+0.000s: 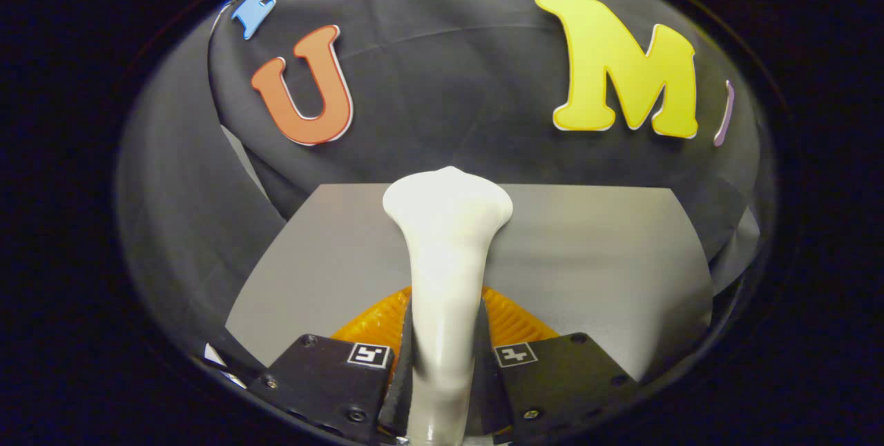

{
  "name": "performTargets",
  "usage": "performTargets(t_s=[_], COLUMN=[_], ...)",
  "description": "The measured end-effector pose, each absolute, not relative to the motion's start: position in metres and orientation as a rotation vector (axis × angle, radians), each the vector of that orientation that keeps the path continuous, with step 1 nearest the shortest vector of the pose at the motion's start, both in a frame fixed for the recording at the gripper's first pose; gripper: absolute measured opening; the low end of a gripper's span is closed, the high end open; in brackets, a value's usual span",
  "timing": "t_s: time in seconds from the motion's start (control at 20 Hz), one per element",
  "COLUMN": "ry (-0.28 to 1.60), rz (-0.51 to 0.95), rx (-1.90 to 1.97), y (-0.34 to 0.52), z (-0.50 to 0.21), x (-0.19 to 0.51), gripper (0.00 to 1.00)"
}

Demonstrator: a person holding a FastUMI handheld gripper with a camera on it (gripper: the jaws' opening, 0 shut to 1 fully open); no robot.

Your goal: Iron the clothes twice with a garment steamer, once on the left side and once on the right side.

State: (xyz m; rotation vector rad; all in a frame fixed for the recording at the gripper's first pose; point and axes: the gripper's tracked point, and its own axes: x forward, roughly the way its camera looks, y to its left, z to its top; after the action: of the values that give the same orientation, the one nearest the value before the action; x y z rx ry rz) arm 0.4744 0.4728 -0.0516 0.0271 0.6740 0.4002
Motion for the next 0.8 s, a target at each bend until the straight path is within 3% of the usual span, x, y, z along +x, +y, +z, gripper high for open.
performTargets(t_s=[0.45, 0.8], ry=[0.518, 0.363], rz=[0.494, 0.540], rx=[0.108, 0.178], y=[0.448, 0.386], z=[0.004, 0.058], x=[0.405, 0.304], gripper=[0.40, 0.40])
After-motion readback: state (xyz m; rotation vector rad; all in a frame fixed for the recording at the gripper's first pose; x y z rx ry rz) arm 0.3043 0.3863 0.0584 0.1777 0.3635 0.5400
